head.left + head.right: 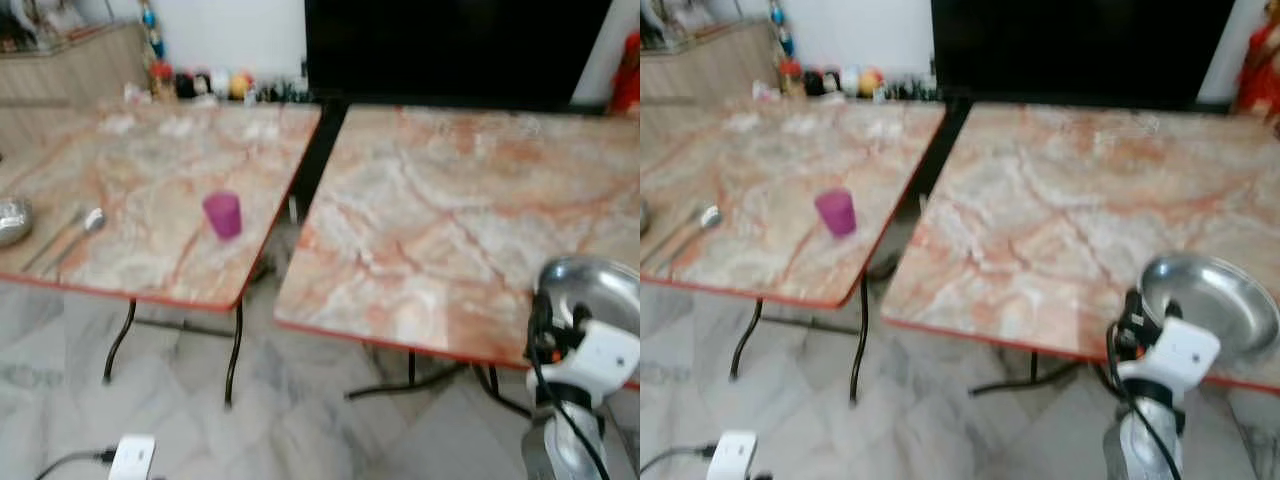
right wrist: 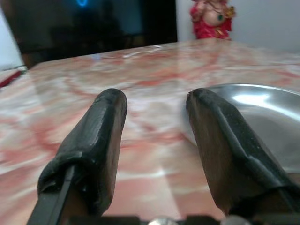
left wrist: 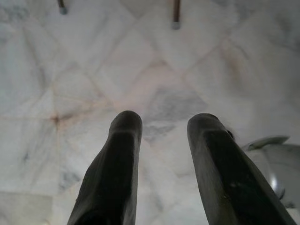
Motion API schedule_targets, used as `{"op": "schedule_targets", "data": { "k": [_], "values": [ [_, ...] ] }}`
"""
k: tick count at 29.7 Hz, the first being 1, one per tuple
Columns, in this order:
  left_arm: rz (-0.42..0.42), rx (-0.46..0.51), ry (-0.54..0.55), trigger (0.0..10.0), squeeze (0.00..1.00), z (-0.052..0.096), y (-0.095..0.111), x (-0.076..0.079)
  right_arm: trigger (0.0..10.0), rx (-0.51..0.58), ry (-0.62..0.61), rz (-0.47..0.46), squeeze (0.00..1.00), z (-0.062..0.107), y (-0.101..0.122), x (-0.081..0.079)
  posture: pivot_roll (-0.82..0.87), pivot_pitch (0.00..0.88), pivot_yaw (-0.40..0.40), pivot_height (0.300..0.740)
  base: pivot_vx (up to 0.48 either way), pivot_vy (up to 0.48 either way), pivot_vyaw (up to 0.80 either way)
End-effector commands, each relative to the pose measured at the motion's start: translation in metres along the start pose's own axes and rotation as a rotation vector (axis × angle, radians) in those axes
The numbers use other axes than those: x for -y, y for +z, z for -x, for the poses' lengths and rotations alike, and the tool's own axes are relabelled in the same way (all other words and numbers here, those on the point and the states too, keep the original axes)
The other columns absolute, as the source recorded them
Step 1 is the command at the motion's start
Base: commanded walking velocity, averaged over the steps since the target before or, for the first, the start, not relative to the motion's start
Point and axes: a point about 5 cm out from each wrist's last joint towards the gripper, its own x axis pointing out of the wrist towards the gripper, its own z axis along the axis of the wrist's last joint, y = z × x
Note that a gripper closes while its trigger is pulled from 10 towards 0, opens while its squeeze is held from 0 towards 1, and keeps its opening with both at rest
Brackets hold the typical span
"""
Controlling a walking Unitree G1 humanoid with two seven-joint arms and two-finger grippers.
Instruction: Setting the table
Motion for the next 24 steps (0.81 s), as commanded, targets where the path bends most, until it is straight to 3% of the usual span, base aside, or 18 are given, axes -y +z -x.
{"op": "schedule_targets", "data": {
  "k": [1,24],
  "values": [
    [-0.007,-0.032,0.013,10.0,0.0,0.003,-0.008,-0.007,10.0,0.002,0.025,-0.017,0.0,0.0,0.001,-0.01,0.04,0.009,0.01,0.74,0.0,0.48,0.0],
    [0.002,-0.026,0.015,10.0,0.0,0.001,-0.005,-0.004,10.0,0.019,0.066,-0.025,0.0,-0.004,0.004,-0.028,0.05,0.039,0.003,0.74,0.0,0.48,0.0]
  ]
}}
